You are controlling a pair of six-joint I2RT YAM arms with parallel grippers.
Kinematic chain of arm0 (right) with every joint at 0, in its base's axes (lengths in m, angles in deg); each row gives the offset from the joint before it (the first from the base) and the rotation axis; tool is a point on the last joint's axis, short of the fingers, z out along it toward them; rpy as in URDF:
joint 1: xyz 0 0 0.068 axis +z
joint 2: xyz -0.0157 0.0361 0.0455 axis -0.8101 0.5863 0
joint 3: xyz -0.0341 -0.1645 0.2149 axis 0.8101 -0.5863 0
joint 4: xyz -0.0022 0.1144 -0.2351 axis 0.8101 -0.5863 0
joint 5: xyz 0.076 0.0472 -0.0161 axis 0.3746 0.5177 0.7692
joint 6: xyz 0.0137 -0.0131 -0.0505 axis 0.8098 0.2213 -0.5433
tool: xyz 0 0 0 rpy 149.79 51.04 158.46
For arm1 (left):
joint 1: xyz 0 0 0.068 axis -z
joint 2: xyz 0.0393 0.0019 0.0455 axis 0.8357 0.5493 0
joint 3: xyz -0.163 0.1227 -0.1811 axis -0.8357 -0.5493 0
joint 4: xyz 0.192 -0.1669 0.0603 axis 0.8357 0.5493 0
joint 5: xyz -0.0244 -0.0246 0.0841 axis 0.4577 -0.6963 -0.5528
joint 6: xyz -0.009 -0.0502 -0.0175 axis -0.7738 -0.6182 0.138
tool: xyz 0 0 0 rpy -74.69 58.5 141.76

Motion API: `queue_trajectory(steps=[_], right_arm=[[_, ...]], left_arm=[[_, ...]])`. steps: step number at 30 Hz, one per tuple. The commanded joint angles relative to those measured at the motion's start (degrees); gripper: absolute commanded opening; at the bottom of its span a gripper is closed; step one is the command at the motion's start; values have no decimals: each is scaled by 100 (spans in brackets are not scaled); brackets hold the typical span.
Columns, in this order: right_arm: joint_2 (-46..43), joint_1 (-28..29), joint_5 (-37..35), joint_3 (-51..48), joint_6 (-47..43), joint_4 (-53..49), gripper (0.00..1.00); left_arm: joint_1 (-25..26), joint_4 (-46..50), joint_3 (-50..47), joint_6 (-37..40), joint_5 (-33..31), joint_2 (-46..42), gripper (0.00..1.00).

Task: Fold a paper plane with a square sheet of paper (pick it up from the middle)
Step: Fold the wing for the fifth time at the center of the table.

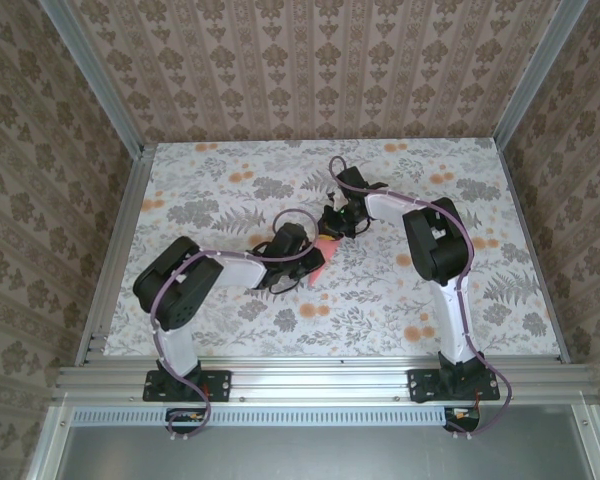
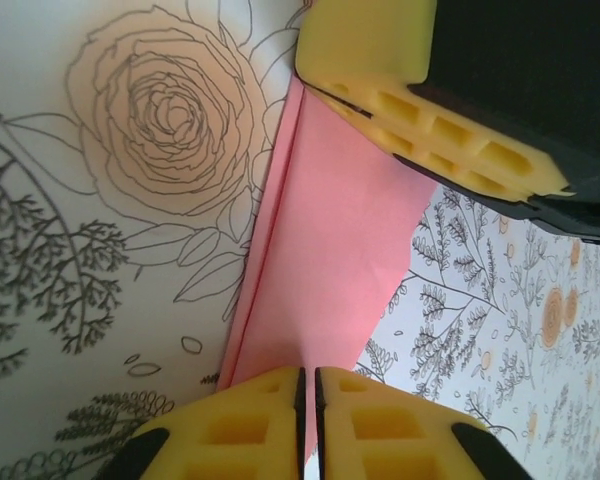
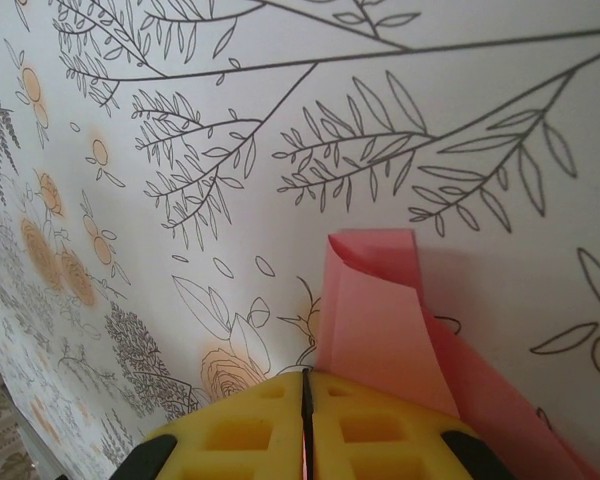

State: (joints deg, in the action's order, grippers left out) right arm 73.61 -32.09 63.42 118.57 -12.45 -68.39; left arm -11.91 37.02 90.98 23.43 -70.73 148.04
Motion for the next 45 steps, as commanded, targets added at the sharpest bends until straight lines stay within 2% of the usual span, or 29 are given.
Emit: queue_trajectory(steps=[1, 5, 13, 20, 28, 32, 40, 45], right_arm=[[281, -1, 7, -88, -259, -464, 10], [236, 50, 363, -212, -435, -425, 10], [267, 61, 640, -250, -456, -349, 9], [301, 61, 518, -263, -323, -316, 10], [389, 57, 191, -183, -231, -465, 10], [407, 57, 9, -157, -227, -488, 9], [407, 57, -169, -111, -218, -682, 9], [380, 57, -123, -34, -241, -676, 10]], left_arm=[[-147, 178, 4, 339, 195, -343, 16], [-323, 2, 18, 460, 294, -260, 16], [-571, -1143, 31, 389, 849, 374, 14], [-529, -1396, 7, 353, 1111, 660, 13], [-394, -1411, -64, 510, 1136, 568, 13], [-289, -877, 20, 762, 1081, 494, 13], [-7, 886, 174, 1321, 591, 161, 12], [119, 1373, 214, 1417, 539, 68, 11]])
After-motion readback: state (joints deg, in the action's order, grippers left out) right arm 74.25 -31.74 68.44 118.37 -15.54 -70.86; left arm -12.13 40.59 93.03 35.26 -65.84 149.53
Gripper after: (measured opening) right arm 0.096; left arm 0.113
